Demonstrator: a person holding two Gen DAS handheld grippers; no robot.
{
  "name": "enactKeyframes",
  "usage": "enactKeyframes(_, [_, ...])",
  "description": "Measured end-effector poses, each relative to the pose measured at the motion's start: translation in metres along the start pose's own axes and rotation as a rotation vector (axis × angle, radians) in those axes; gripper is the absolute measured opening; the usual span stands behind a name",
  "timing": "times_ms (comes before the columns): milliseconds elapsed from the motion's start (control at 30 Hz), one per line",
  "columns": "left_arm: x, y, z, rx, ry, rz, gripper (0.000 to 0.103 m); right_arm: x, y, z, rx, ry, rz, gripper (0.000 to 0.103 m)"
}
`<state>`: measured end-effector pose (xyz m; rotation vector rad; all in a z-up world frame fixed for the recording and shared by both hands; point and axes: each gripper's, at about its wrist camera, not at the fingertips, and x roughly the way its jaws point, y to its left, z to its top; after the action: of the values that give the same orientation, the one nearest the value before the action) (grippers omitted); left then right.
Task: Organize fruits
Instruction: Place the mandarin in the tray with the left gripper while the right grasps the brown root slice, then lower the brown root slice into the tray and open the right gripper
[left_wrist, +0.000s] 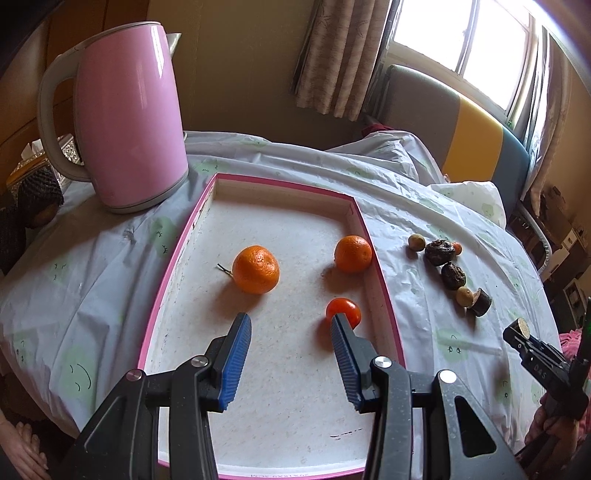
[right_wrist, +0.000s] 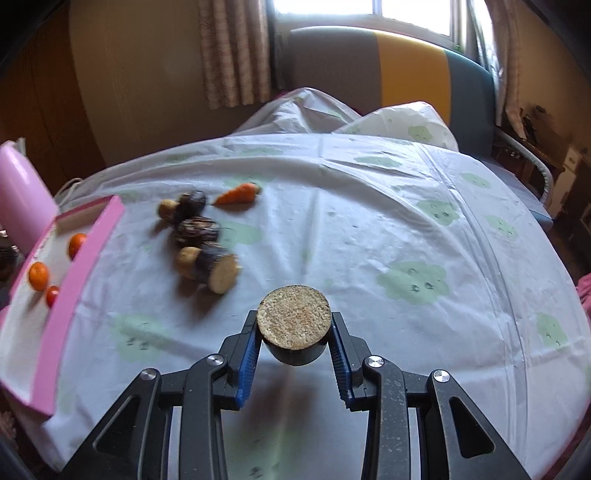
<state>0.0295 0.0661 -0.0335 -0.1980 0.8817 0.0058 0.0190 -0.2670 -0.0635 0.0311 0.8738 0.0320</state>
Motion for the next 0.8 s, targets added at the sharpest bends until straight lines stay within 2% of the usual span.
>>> enactKeyframes(333, [-0.002, 0.008, -0.003, -0.002, -0.008, 0.000, 0.045, -0.016, 0.095, -0.002, -0.193, 0.008, 0.225, 0.036])
enactKeyframes(567, [-0.006, 0.025, -0.001, -0.036, -0.023, 0.008, 0.045, -0.018, 0.157, 0.003, -0.264, 0.054, 0.401, 0.036])
enactKeyframes(700, [-0.009, 0.034, 0.002, -0.052, -0.041, 0.032, 0.045, -0.014, 0.191, 0.004, -0.330, 0.071, 0.453, 0.036])
enactKeyframes(800, [-0.012, 0.038, 0.003, -0.060, -0.048, 0.039, 0.046, -0.008, 0.210, 0.000, -0.376, 0.087, 0.442, 0.037])
